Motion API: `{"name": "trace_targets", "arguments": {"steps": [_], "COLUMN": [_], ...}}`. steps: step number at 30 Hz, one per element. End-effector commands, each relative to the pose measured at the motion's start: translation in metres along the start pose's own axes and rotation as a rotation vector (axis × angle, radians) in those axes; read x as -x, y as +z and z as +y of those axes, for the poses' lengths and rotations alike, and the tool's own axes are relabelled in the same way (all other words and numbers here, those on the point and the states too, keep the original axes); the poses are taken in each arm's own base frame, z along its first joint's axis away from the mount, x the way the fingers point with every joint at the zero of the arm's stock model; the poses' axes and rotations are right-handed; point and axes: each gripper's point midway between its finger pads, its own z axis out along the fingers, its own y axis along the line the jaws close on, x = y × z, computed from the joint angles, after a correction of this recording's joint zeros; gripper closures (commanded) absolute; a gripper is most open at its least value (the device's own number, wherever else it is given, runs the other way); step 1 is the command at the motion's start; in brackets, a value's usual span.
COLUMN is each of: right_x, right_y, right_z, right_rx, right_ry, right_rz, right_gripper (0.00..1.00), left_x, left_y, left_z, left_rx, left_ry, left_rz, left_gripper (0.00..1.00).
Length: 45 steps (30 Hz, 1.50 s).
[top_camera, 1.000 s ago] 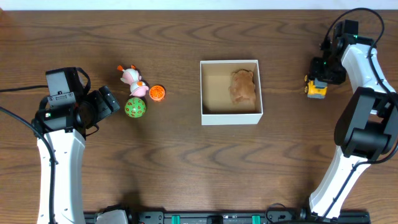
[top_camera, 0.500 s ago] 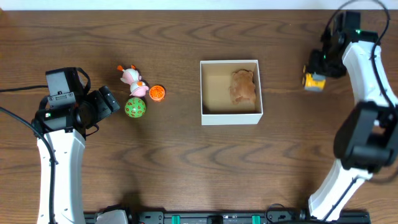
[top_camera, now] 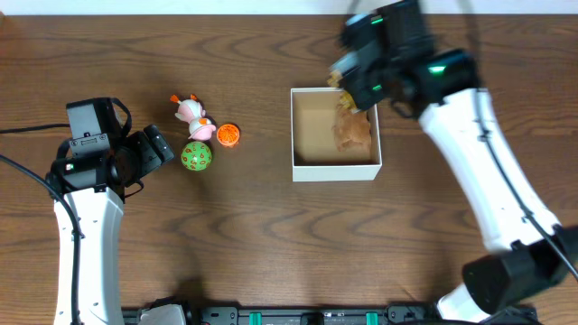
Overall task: Pack container
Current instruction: 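Carry the truck into the box and release it beside the hamster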
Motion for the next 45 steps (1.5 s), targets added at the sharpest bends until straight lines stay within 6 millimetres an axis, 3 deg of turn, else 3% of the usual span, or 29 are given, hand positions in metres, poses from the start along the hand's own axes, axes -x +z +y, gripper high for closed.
{"name": "trace_targets", "arguments": {"steps": [1, 3, 12, 22, 28, 30, 35, 36, 37, 38, 45], "right_x": [-0.003, -0.005, -0.019, -0.052, -0.058, -0.055, -0.042, -0.035, -0.030, -0.022, 0.031], "right_y": [0.025, 0.040, 0.106, 0.157, 0.168, 0.169, 0.155, 0.146, 0.138, 0.126, 0.026], "right_z": [0.026, 0.032, 0.022, 0.033, 0.035, 0.035, 0.040, 0.041, 0.042, 0.042, 0.031], "right_rx": [0.048, 0.064, 0.091, 0.202, 0.215, 0.206, 0.184, 0.176, 0.168, 0.156, 0.032], "right_ry": [-0.258, -0.351, -0.555, -0.768, -0.764, -0.740, -0.677, -0.673, -0.668, -0.658, -0.453], "right_rz": [0.037, 0.053, 0.103, 0.174, 0.188, 0.179, 0.151, 0.135, 0.119, 0.098, -0.098], "right_gripper": [0.92, 0.99, 0.99, 0.98, 0.81, 0.69, 0.47, 0.36, 0.04, 0.01, 0.01], "left_x": [0.006, 0.006, 0.006, 0.006, 0.006, 0.006, 0.006, 0.006, 0.006, 0.006, 0.006], "left_y": [-0.003, -0.003, -0.003, -0.003, -0.003, -0.003, -0.003, -0.003, -0.003, -0.003, -0.003], "left_z": [0.000, 0.000, 0.000, 0.000, 0.000, 0.000, 0.000, 0.000, 0.000, 0.000, 0.000], "left_rx": [0.002, 0.002, 0.002, 0.002, 0.002, 0.002, 0.002, 0.002, 0.002, 0.002, 0.002], "left_ry": [0.002, 0.002, 0.002, 0.002, 0.002, 0.002, 0.002, 0.002, 0.002, 0.002, 0.002], "left_rz": [-0.013, -0.013, -0.013, -0.013, -0.013, -0.013, -0.013, -0.013, -0.013, -0.013, -0.013], "left_gripper": [0.02, 0.02, 0.02, 0.02, 0.02, 0.02, 0.02, 0.02, 0.02, 0.02, 0.02]}}
